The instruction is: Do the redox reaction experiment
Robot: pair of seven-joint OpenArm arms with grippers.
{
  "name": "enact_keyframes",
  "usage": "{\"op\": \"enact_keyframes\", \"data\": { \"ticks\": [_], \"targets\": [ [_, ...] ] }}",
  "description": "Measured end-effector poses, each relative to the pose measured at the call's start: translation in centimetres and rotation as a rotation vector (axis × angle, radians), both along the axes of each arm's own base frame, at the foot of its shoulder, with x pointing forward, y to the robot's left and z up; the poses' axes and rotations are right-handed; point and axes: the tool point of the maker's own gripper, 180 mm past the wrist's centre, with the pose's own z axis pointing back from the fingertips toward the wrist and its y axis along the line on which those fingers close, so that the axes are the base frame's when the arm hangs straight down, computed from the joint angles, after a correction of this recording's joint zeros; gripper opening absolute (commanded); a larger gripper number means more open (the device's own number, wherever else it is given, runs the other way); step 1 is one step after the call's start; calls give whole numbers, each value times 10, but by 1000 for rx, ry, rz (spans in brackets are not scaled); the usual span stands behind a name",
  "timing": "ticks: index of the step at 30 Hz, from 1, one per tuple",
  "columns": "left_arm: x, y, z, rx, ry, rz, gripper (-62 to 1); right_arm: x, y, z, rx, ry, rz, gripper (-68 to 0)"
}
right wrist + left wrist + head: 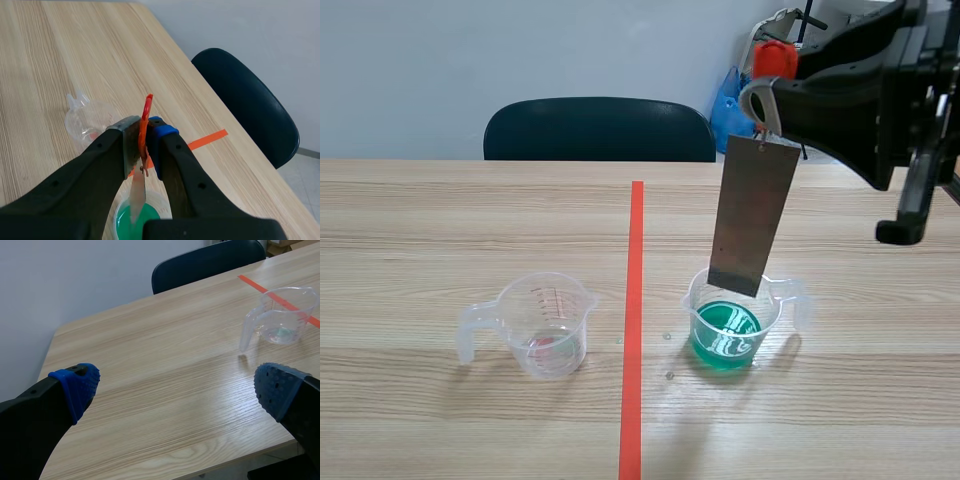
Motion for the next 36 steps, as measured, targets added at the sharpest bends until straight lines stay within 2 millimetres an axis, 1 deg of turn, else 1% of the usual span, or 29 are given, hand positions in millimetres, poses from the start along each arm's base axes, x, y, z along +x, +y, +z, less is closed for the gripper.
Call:
{"op": "enact_keyframes", "data": {
  "ticks": [3, 8, 13, 36],
  "targets": [
    [0, 0, 0, 0, 0, 0, 14, 2, -2, -2, -2, 7, -9, -669],
    [0, 0, 0, 0, 1, 1, 14, 10, -12, -9, 0, 22, -43, -669],
    [0, 0, 0, 0, 1, 0, 14, 14, -17, -11, 11, 23, -57, -669],
    [0, 0, 0, 0, 1, 0, 14, 15, -17, -9, 11, 19, -54, -669]
  ]
}}
